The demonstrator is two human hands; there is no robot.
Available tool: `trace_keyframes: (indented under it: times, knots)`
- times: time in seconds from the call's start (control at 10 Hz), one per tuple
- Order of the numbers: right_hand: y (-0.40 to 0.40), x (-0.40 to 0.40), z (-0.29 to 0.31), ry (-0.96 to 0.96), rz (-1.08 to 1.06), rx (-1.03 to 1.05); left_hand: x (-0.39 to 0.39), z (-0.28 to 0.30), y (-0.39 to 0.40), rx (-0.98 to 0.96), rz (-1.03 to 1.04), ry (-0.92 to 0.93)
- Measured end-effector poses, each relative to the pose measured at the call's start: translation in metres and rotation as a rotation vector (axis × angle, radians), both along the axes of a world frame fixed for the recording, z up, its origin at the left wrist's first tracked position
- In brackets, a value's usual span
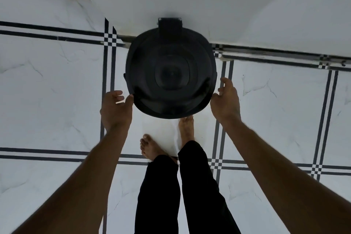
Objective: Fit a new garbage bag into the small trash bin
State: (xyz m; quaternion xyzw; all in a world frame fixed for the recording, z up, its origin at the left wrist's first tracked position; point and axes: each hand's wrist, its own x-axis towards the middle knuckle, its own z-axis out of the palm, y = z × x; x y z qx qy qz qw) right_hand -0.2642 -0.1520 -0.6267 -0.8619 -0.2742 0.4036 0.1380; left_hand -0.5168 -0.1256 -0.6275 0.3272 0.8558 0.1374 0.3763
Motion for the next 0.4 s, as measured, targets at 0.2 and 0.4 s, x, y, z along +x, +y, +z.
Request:
trace_keyframes:
  times: [0.2,0.4]
  knots:
    - [0.006,-0.027,0.115,-0.030,0.317,0.122,-0.002,0.122,-0.002,0.133,-0.395,0.069]
    - [0.006,-0.036,0.284,-0.135,0.502,0.385,0.002,0.291,-0.008,0.420,-0.585,0.046]
